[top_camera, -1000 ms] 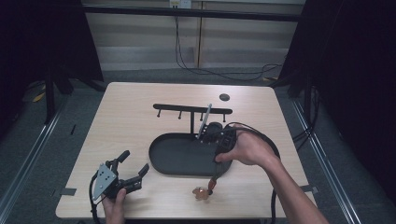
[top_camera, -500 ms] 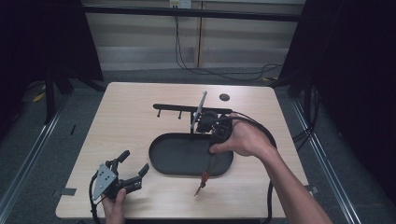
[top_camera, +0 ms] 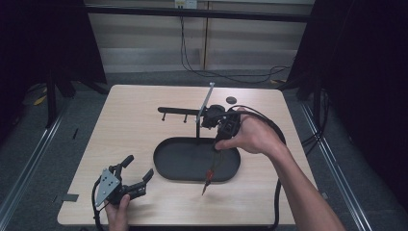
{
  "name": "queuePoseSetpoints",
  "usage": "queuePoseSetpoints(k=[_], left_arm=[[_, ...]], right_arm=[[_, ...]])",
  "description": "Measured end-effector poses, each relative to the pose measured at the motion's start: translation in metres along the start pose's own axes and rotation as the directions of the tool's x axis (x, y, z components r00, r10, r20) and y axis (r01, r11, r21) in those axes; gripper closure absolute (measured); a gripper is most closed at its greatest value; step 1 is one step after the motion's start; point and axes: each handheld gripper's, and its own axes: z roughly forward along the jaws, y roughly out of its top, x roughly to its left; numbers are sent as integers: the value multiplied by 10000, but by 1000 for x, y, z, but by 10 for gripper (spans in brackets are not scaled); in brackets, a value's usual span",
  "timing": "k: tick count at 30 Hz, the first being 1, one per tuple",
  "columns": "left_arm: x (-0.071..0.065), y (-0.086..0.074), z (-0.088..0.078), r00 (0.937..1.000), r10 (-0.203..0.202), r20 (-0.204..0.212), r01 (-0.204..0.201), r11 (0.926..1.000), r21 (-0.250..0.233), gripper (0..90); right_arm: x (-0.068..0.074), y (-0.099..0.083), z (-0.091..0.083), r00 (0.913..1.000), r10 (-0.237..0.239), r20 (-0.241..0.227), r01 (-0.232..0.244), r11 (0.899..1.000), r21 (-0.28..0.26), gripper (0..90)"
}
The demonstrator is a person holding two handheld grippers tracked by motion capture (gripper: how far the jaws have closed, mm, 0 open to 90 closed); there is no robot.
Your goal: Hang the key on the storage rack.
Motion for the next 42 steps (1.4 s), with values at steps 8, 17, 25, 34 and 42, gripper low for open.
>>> queuePoseSetpoints(k=[8, 17, 25, 34, 42], left_arm=[[0, 0, 0, 10000, -1, 15, 1, 10000, 5, 157], [0, 0, 0, 10000, 4, 17, -4, 10000, 5, 157], [0, 0, 0, 10000, -43, 15, 43, 10000, 5, 157], [-1, 0, 0, 10000, -92, 22, 92, 9999, -60, 157], [0, 0, 0, 10000, -40, 34, 40, 10000, -18, 157]], right_arm=[[-6, 10, -13, 10000, 51, 34, -50, 9995, -311, 854], [-13, 24, -20, 10000, -55, 51, 57, 9987, -497, 854], [-17, 42, -15, 9993, -362, 78, 365, 9979, -535, 855], [-35, 49, -10, 10000, 17, 97, -12, 9984, -564, 854], [-56, 53, 0, 9983, 233, 543, -211, 9990, -398, 854]])
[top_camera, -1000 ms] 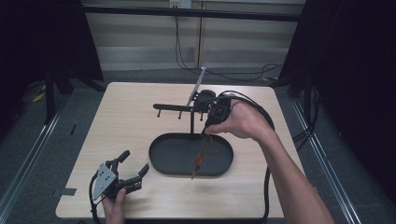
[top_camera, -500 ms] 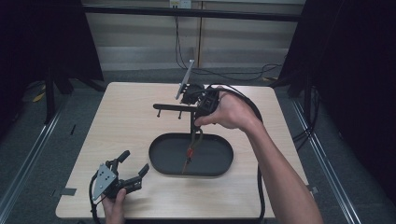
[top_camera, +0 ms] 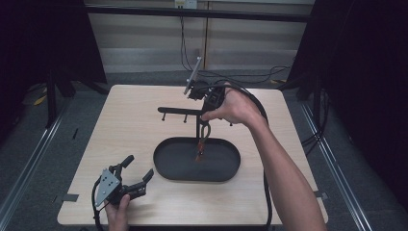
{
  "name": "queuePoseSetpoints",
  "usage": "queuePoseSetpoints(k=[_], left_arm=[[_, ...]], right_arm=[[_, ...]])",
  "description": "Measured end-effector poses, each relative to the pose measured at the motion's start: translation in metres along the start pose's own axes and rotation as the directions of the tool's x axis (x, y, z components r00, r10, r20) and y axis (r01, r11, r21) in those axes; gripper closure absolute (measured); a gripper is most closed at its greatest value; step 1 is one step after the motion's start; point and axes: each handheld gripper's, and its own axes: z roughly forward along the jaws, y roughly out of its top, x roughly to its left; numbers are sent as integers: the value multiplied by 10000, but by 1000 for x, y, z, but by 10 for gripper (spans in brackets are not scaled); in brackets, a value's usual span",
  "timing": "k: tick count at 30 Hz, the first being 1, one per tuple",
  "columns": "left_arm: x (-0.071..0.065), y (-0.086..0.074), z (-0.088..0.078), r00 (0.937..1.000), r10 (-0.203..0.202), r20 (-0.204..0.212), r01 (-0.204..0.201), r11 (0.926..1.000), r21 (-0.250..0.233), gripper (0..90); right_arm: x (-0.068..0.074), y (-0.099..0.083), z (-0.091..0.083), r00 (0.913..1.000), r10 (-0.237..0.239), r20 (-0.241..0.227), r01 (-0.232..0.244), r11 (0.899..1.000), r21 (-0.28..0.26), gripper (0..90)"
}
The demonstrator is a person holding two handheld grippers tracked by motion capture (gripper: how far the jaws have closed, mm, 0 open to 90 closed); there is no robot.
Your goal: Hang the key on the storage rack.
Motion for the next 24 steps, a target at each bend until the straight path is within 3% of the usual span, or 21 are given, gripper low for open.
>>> queuePoseSetpoints(k=[4, 8, 24], left_arm=[[0, 0, 0, 10000, 39, 8, -39, 10000, 3, 157], [0, 0, 0, 10000, 35, 34, -35, 10000, 30, 157], [1, 0, 0, 9999, 95, 33, -95, 9999, 57, 157]], right_arm=[[-4, 3, 0, 9999, 86, 67, -86, 10000, 5, 854], [-6, 4, 3, 9994, -250, 237, 250, 9997, 18, 853], [-23, 4, 10, 9982, -85, 595, 92, 9999, -115, 849]])
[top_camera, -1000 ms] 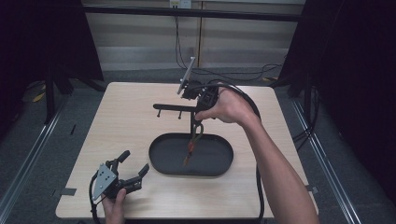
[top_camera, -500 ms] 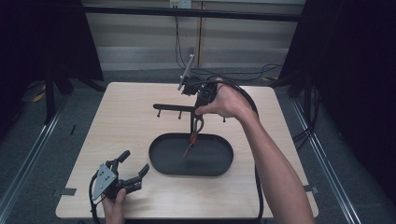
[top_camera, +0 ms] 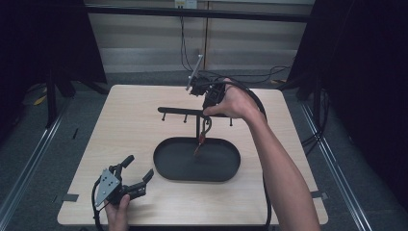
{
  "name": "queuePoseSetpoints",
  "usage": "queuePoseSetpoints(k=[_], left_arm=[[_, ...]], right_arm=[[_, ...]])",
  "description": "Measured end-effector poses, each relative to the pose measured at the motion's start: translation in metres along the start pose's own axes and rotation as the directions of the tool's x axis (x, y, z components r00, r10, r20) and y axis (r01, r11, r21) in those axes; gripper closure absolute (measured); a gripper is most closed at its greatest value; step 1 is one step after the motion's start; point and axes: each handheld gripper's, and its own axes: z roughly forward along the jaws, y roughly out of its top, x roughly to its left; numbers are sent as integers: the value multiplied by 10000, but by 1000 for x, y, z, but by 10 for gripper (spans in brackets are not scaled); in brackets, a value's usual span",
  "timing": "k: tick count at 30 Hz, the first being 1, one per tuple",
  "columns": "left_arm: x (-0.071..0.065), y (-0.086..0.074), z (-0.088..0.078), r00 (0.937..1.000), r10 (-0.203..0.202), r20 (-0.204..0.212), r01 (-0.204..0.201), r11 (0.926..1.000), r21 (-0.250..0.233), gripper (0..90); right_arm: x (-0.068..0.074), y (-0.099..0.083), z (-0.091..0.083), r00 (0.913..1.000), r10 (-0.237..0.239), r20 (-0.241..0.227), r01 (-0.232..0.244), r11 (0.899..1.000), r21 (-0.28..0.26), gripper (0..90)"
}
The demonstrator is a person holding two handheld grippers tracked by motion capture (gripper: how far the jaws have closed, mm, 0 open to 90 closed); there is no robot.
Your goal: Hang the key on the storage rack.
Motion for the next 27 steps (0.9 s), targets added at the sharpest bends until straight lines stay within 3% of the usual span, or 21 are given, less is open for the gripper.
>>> queuePoseSetpoints(k=[8, 11, 18, 20, 27], left_arm=[[0, 0, 0, 10000, 2, 13, -2, 10000, 28, 157], [0, 0, 0, 10000, -2, 15, 2, 10000, 25, 157], [0, 0, 0, 10000, -50, 4, 50, 10000, -25, 157], [0, 0, 0, 10000, -67, -8, 67, 10000, -21, 157], [0, 0, 0, 10000, -28, -3, 28, 10000, -17, 157]], right_arm=[[-7, 0, 1, 9998, 74, -186, -75, 10000, -55, 838], [-8, -1, 1, 9998, -133, -144, 131, 9998, -122, 838], [-11, -1, 1, 9999, -84, -120, 81, 9997, -221, 833], [-11, -1, 0, 9999, 162, -1, -162, 9997, -177, 831], [-10, -1, 2, 9999, 112, -1, -112, 9995, -285, 811]])
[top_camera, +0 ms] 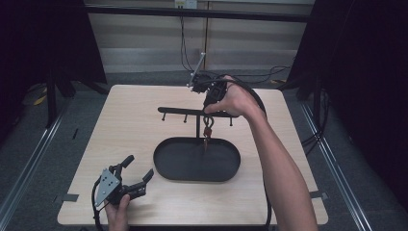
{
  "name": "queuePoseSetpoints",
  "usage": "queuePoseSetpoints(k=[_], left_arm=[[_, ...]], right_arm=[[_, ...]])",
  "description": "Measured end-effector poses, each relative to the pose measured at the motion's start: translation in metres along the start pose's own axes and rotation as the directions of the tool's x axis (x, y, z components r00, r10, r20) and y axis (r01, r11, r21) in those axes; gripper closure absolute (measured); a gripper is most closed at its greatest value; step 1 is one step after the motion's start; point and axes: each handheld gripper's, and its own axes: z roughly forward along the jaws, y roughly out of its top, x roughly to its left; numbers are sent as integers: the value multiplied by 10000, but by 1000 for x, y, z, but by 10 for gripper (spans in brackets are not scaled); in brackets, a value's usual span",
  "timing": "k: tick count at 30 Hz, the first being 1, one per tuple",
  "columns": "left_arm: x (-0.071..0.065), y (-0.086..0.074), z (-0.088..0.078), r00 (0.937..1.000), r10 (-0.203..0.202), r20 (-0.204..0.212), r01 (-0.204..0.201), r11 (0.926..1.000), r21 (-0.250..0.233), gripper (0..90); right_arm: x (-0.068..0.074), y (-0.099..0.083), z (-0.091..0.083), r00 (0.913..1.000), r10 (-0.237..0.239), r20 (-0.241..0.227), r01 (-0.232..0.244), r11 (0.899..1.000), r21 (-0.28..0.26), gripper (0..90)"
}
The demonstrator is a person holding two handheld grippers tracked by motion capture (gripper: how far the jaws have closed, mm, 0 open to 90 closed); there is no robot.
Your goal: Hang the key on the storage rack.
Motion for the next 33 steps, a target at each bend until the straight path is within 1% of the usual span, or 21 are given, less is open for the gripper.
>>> queuePoseSetpoints(k=[6, 8, 11, 12, 13, 14, 17, 18, 19, 20, 22, 23, 24, 25, 26, 28, 29, 30, 31, 32, 33], left_arm=[[0, 0, 0, 10000, 16, 2, -16, 10000, 23, 157], [0, 0, 0, 10000, -20, 22, 20, 10000, 24, 157], [0, 0, 0, 10000, -45, -5, 45, 10000, -7, 157], [0, 0, 0, 10000, -42, 1, 42, 10000, -7, 157], [0, 0, 0, 10000, -42, 1, 42, 10000, -7, 157], [0, 0, 0, 10000, -8, -1, 8, 10000, -5, 157], [0, 0, 0, 10000, -7, 0, 7, 10000, -8, 157], [0, 0, 0, 10000, 67, 7, -67, 10000, 33, 157], [0, 0, 0, 10000, 65, 8, -65, 10000, 43, 157], [0, 0, 0, 10000, 67, 7, -67, 10000, 40, 157], [1, 0, 0, 10000, 86, 10, -86, 10000, 50, 157], [1, 0, 0, 10000, 86, 10, -86, 10000, 50, 157], [1, 0, 0, 10000, 87, 9, -87, 9999, 50, 157], [1, 0, 0, 10000, 87, 9, -87, 9999, 50, 157], [0, 0, 0, 10000, -1, 0, 1, 10000, -9, 157], [0, 0, 0, 10000, 10, 4, -10, 10000, -8, 157], [0, 0, 0, 10000, 7, 4, -7, 10000, -6, 157], [0, 0, 0, 10000, 9, 17, -9, 10000, 24, 157], [0, 0, 0, 10000, 9, 17, -9, 10000, 24, 157], [0, 0, 0, 10000, -6, 15, 6, 10000, 12, 157], [0, 0, 0, 10000, -6, 15, 6, 10000, 12, 157]], right_arm=[[1, -4, -5, 9986, 518, 122, -513, 9980, -363, 782], [2, -6, -5, 9981, 607, -70, -610, 9971, -460, 769], [3, -8, -6, 9979, 634, -131, -640, 9965, -531, 753], [5, -11, -8, 9966, 741, -354, -767, 9940, -777, 735], [5, -11, -8, 9966, 741, -354, -767, 9940, -777, 735], [7, -15, -10, 9948, 833, -592, -892, 9904, -1058, 703], [9, -18, -10, 9936, 876, -719, -962, 9872, -1270, 685], [12, -21, -10, 9910, 1035, -851, -1149, 9830, -1431, 647], [14, -23, -10, 9909, 1065, -820, -1179, 9816, -1505, 624], [16, -24, -10, 9900, 1123, -857, -1251, 9789, -1618, 622], [19, -28, -9, 9883, 1037, -1115, -1237, 9737, -1912, 593], [19, -28, -9, 9883, 1037, -1115, -1237, 9737, -1912, 593], [22, -33, -8, 9882, 1089, -1078, -1303, 9675, -2166, 593], [22, -33, -8, 9882, 1089, -1078, -1303, 9675, -2166, 593], [25, -38, -7, 9837, 1288, -1254, -1558, 9588, -2376, 552], [26, -41, -6, 9817, 1336, -1357, -1639, 9555, -2451, 532], [28, -44, -6, 9827, 1366, -1248, -1650, 9521, -2575, 525], [31, -51, -5, 9823, 1344, -1302, -1670, 9434, -2865, 518], [31, -51, -5, 9823, 1344, -1302, -1670, 9434, -2865, 518], [32, -57, -4, 9821, 1473, -1177, -1770, 9354, -3061, 477], [32, -57, -4, 9821, 1473, -1177, -1770, 9354, -3061, 477]])
